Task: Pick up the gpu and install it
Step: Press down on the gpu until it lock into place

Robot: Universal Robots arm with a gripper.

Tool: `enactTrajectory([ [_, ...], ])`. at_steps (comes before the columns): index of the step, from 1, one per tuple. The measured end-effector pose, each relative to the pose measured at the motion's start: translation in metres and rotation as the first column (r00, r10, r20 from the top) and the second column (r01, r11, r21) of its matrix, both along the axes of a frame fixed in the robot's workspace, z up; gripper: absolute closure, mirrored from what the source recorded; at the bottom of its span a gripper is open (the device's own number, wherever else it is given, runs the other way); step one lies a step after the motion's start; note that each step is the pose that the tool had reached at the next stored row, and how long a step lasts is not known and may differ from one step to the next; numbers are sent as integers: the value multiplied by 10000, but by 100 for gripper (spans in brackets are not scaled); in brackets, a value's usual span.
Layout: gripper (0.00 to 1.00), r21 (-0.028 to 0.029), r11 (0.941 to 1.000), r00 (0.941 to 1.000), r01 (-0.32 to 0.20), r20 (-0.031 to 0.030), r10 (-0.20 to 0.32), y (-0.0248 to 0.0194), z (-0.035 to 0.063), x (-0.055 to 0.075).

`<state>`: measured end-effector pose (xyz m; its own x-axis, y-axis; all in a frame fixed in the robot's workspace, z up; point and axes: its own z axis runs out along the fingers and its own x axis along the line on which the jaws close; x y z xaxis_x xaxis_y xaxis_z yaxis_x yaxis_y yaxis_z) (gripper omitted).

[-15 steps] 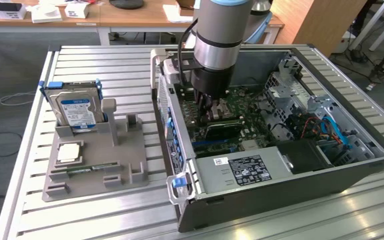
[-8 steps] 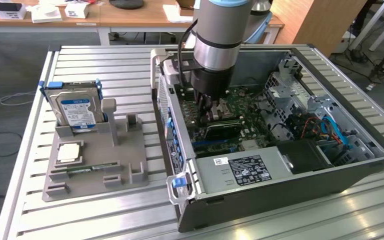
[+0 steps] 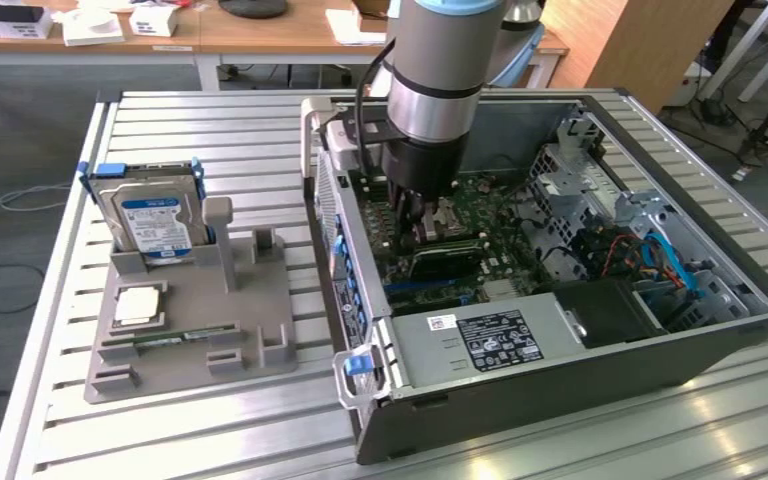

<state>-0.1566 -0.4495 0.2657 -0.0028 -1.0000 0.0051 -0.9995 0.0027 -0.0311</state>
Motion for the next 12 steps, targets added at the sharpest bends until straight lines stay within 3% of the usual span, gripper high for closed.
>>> enactTrajectory([
  [12, 89, 16, 10000, 10000, 1, 1, -1, -5, -20, 0],
])
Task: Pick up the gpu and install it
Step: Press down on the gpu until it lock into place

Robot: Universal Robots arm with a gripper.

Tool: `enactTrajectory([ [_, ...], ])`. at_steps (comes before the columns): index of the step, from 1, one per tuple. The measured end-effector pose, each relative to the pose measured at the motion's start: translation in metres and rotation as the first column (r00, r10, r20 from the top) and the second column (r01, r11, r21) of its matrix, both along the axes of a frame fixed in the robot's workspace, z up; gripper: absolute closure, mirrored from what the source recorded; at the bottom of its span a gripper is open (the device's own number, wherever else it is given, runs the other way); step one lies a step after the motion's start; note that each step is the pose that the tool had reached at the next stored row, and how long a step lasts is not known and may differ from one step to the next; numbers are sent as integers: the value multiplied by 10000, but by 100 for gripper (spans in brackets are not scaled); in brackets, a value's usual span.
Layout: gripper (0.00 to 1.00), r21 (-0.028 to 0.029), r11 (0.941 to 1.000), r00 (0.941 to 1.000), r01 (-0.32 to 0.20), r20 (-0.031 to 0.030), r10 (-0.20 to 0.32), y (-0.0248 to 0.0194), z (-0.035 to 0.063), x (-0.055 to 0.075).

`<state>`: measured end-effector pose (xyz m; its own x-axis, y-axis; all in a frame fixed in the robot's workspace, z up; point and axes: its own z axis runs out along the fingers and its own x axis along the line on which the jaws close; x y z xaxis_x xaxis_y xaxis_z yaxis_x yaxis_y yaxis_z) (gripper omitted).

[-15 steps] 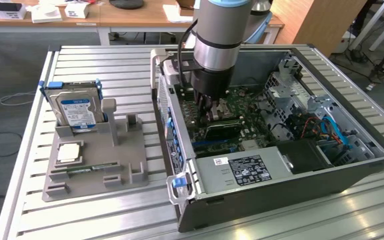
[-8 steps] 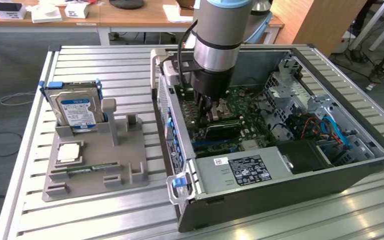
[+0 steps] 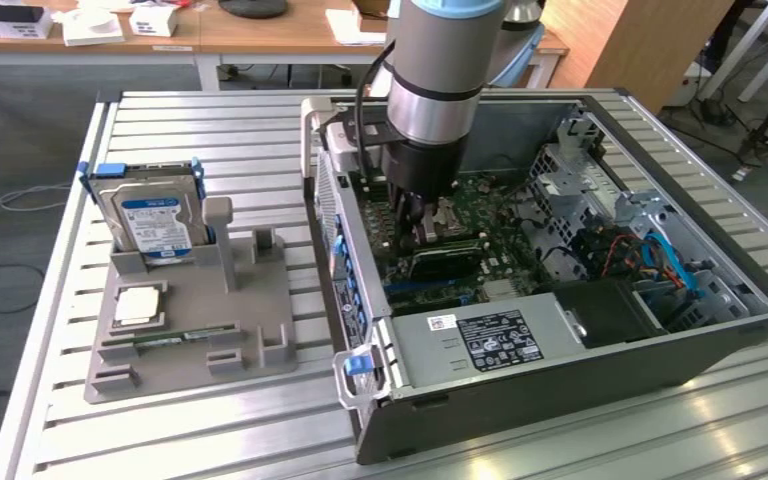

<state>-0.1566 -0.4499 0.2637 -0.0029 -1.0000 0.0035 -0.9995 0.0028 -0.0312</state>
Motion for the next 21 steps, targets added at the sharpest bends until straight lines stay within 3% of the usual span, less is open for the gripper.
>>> enactTrajectory([
  [21, 89, 7, 10000, 10000, -1, 1, 1, -3, -16, -1],
])
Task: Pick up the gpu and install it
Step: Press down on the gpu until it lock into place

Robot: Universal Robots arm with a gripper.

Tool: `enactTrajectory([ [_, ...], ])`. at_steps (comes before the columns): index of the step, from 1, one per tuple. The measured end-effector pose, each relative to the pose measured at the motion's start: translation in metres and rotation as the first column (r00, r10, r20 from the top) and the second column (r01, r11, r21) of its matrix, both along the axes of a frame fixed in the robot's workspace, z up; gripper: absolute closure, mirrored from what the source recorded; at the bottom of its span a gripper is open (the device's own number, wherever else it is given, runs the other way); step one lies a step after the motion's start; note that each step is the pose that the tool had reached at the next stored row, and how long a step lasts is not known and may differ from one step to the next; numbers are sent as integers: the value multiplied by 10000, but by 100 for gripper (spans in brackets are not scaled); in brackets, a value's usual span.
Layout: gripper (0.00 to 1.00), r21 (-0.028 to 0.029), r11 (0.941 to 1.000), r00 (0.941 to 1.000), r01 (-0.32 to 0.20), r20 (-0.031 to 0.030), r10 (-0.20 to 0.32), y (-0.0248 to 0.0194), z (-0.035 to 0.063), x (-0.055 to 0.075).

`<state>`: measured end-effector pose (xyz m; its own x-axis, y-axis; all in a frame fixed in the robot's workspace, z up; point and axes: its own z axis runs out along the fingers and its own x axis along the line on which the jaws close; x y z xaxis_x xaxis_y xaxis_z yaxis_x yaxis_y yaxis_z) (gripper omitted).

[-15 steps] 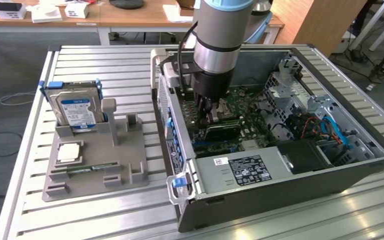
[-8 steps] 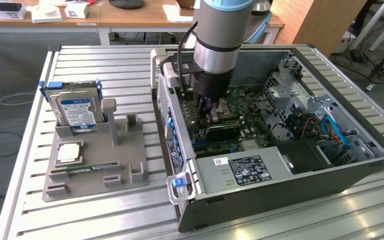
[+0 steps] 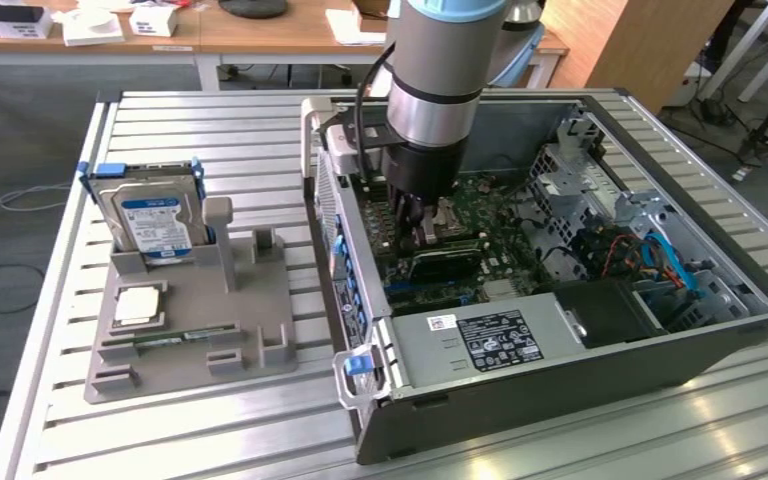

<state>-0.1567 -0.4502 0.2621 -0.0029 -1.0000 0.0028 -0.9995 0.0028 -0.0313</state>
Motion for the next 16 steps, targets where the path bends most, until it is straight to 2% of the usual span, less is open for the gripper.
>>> enactTrajectory([
  [16, 89, 5, 10000, 10000, 0, 3, 0, 0, -2, 0],
])
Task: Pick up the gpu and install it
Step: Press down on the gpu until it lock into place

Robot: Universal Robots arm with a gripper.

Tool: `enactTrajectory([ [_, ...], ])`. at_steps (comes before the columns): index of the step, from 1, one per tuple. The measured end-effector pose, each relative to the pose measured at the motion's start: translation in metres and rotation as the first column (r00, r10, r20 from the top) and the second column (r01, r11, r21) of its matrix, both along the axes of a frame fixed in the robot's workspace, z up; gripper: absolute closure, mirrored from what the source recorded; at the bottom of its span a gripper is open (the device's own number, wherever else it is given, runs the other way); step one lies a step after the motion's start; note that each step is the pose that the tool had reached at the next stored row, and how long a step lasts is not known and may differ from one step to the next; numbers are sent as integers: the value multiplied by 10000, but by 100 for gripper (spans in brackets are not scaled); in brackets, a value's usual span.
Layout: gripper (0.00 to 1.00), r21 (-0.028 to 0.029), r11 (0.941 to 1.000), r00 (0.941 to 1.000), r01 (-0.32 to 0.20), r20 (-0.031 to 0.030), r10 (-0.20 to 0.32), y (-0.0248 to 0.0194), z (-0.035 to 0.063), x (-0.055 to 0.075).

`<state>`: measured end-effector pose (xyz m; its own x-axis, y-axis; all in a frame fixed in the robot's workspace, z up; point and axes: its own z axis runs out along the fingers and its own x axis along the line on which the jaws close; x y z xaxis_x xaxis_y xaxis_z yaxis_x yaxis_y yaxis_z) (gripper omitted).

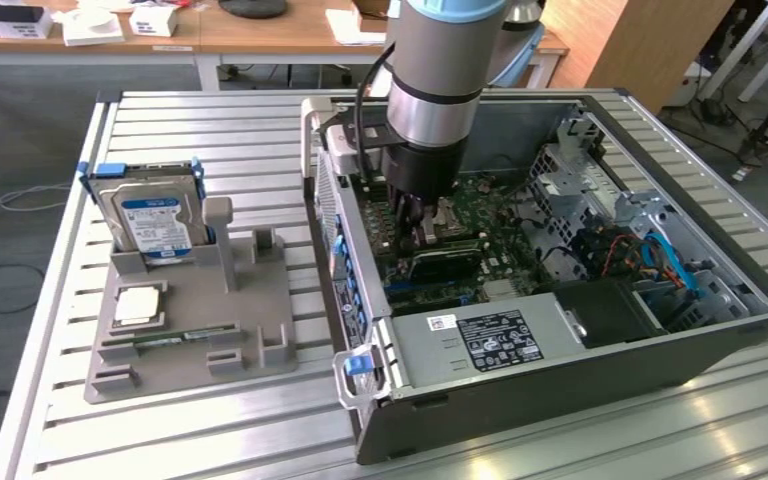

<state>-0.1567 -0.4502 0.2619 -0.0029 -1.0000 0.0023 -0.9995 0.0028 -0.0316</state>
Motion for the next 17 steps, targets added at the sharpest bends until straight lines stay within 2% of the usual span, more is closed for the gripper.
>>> enactTrajectory([
  [2, 89, 5, 10000, 10000, 1, 5, -1, 1, 21, 1],
  [10, 89, -5, 10000, 10000, -1, -3, 1, 0, 210, 10],
  [17, 89, -5, 10000, 10000, -1, -4, 1, 0, 212, 35],
])
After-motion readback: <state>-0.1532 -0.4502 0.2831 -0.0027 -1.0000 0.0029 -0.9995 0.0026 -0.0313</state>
